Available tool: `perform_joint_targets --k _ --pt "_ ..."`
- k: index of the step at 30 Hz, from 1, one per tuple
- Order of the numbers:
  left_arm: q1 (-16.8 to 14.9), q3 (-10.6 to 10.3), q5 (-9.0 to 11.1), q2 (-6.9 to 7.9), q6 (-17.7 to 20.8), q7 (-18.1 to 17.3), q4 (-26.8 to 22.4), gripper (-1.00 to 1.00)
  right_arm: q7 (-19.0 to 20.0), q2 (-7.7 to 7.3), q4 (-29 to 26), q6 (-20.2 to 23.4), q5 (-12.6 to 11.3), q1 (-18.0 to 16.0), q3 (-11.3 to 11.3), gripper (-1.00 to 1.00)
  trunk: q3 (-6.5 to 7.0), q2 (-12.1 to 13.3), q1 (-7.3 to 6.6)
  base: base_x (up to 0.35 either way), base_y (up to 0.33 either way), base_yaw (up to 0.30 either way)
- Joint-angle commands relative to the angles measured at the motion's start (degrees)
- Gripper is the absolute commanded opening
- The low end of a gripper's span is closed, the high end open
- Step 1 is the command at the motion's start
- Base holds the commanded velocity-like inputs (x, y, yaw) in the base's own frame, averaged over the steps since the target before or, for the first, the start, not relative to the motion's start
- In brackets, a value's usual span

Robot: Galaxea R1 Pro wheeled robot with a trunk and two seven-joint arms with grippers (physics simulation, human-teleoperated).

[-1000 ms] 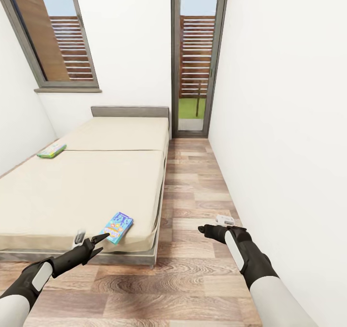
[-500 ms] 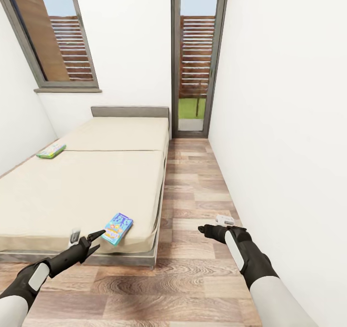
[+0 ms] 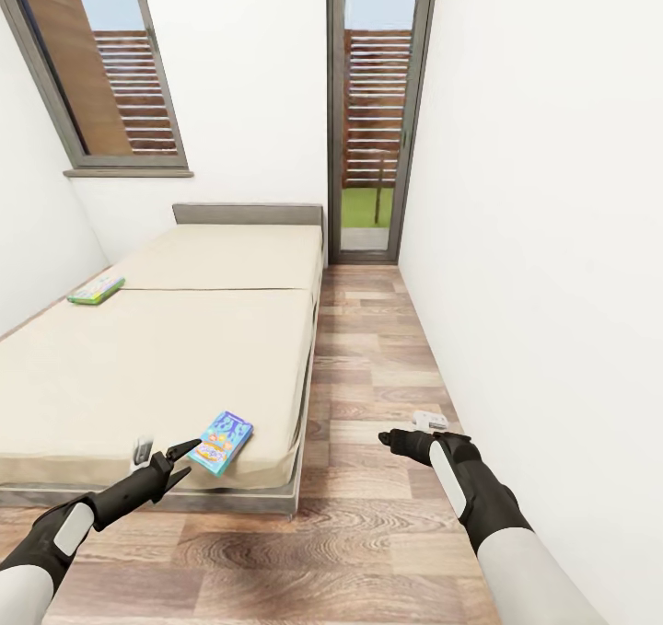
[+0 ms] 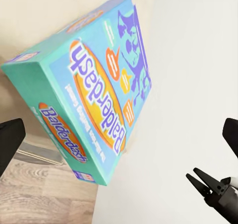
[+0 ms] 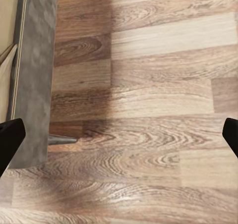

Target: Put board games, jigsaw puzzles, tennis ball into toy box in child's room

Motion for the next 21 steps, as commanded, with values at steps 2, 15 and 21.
perform_joint_targets --k 2,15,21 --pt "0.0 0.1 0.2 0.0 0.4 -0.1 0.0 1.0 0.2 0.05 -0.1 0.3 0.1 0.0 -0.2 1.0 -0.05 0.0 -0.01 0.002 0.0 0.0" --pt "0.0 0.1 0.2 0.0 0.5 -0.1 0.0 1.0 0.2 0.05 -0.1 0.3 0.1 0.0 -0.2 1.0 -0.05 0.0 -0.01 0.0 0.0 0.0" --pt "0.0 0.1 0.2 0.0 0.5 -0.1 0.0 1.0 0.2 0.05 -0.1 0.3 0.1 0.0 -0.2 1.0 -0.05 0.0 -0.01 0.0 0.0 0.0"
